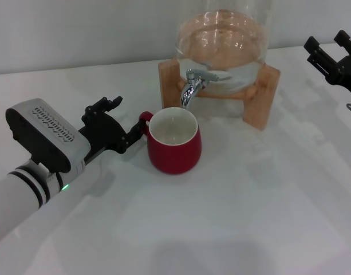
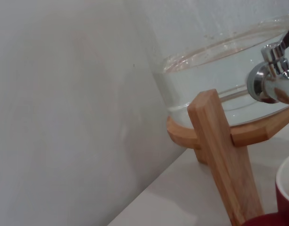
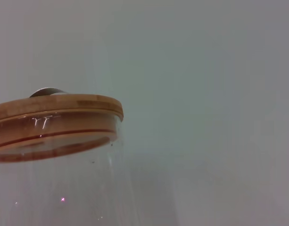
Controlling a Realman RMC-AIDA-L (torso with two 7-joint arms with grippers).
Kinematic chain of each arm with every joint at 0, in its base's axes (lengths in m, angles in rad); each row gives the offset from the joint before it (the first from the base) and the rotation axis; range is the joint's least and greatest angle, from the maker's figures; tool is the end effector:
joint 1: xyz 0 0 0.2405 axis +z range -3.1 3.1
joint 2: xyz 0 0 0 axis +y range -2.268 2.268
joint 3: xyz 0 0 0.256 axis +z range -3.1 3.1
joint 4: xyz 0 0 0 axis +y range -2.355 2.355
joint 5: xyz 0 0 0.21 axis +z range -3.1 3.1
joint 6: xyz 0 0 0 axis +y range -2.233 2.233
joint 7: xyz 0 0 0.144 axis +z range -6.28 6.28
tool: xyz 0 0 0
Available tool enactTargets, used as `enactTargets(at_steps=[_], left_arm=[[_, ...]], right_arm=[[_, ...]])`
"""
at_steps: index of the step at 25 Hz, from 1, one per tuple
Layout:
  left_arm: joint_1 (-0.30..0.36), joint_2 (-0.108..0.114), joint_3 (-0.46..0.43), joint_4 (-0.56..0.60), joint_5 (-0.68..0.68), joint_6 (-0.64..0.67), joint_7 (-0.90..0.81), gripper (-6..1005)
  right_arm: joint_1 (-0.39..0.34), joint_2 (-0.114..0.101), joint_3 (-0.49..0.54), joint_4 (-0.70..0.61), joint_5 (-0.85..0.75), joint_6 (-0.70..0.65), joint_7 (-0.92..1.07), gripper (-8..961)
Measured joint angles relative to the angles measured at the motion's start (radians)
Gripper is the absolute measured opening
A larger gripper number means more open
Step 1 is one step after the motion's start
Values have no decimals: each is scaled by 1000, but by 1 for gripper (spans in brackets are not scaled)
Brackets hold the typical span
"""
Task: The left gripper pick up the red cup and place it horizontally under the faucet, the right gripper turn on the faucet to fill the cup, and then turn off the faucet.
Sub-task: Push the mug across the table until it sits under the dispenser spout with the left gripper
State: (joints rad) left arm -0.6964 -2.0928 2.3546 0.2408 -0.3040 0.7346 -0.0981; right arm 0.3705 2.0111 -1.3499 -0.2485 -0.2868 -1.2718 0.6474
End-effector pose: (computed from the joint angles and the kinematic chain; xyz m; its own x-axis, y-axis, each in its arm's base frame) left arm -0.2355 0.3758 -0.1129 0.9550 -0.0504 0.2924 0.1788 -0.6885 -0.7028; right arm 0.3260 0.3347 0.0442 0.5183 0.1162 -0.8473 -0.7884 -0.3190 -0.5260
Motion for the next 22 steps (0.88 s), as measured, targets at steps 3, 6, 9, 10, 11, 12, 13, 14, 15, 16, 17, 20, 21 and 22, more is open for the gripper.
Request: enactTargets(at_steps=[3, 6, 9, 10, 11, 12, 13, 14, 15, 16, 17, 20, 21, 22], left_arm=[[0, 0, 0, 0, 0, 0, 0, 680], [0, -1, 2, 0, -1, 0, 2, 678], [0, -1, 4, 0, 1, 0, 0, 677], [-1, 0, 6, 0, 3, 0, -1, 677], [-1, 0, 6, 0, 4, 0, -2, 676], [-1, 0, 7, 0, 6, 0, -2, 676], [-2, 0, 8, 0, 6, 0, -2, 676], [-2, 0, 9, 0, 7, 0, -2, 675], [-2, 0, 10, 0, 8, 0, -2, 675], [-3, -1, 11, 0, 10, 0, -2, 675], [-3, -1, 12, 0, 13, 0, -2, 675], [-3, -1, 12, 0, 17, 0, -3, 675], [-4, -1, 12, 0, 22, 0, -3, 675], [-4, -1, 12, 0, 24, 1, -3, 675]], right_arm=[[0, 0, 0, 0, 0, 1, 0, 851], [0, 0, 0, 0, 0, 0, 0, 851], [0, 0, 0, 0, 0, -1, 0, 851], [0, 0, 0, 0, 0, -1, 0, 851], [0, 0, 0, 0, 0, -1, 0, 851], [0, 0, 0, 0, 0, -1, 0, 851], [-1, 0, 0, 0, 0, -1, 0, 851], [-1, 0, 0, 0, 0, -1, 0, 851], [-1, 0, 0, 0, 0, -1, 0, 851], [-1, 0, 0, 0, 0, -1, 0, 851], [-2, 0, 0, 0, 0, -1, 0, 851], [-2, 0, 0, 0, 0, -2, 0, 851], [-2, 0, 0, 0, 0, -2, 0, 851], [-2, 0, 0, 0, 0, -2, 0, 851]])
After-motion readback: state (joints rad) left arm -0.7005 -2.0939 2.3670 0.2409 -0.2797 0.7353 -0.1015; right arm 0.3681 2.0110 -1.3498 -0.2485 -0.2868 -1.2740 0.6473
